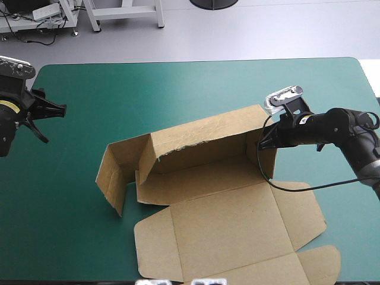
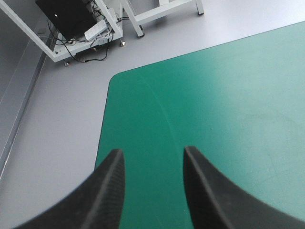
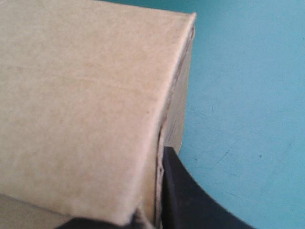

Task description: Fold the box

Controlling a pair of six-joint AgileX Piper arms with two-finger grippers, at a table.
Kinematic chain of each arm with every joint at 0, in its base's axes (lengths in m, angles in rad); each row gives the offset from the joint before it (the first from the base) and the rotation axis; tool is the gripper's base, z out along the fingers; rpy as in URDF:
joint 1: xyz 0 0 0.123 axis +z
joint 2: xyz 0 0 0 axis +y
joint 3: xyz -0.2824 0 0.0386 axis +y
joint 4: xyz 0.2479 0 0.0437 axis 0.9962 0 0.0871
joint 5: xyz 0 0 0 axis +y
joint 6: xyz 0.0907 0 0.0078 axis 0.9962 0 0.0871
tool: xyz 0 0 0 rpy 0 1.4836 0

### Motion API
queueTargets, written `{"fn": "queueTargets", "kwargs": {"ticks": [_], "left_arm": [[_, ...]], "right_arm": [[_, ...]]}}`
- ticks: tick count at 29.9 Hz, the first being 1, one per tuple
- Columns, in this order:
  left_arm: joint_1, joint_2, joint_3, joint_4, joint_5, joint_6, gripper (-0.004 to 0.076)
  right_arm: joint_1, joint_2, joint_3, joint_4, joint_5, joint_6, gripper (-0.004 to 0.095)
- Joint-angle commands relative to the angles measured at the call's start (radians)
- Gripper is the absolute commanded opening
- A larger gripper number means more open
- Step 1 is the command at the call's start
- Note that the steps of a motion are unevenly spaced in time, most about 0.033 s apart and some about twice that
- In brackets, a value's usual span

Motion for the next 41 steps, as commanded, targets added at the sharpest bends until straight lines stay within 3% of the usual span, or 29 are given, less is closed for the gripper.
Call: {"fn": "queueTargets", "kwargs": {"ticks": [1, 8, 12, 22, 30, 35, 41], "left_arm": [[0.015, -0.005, -0.028, -0.031, -0.075, 0.021, 0.0288], [0.015, 0.015, -0.028, -0.11, -0.073, 0.081, 0.0288], [0.015, 0.015, -0.028, -0.116, -0.06, 0.083, 0.0288], [0.015, 0.015, 0.004, -0.113, -0.054, 0.083, 0.0288], [0.015, 0.015, 0.116, -0.114, -0.114, 0.085, 0.0288], [0.017, 0.015, 0.135, -0.103, -0.123, 0.085, 0.0288], [0.041, 0.015, 0.135, -0.082, -0.123, 0.081, 0.0288]], "right_arm": [[-0.002, -0.012, -0.064, -0.041, 0.128, 0.057, -0.0021], [-0.002, 0.149, -0.297, -0.07, 0.238, 0.062, -0.0021], [-0.002, 0.312, -0.483, -0.096, 0.379, 0.076, -0.0021], [-0.002, 0.629, -0.767, -0.061, 0.377, 0.081, -0.0021], [-0.002, 0.759, -0.873, 0.021, 0.377, 0.02, -0.001], [-0.002, 0.761, -0.924, 0.017, 0.377, -0.037, 0.0155], [-0.002, 0.755, -0.996, 0.014, 0.377, -0.002, 0.0584]]}}
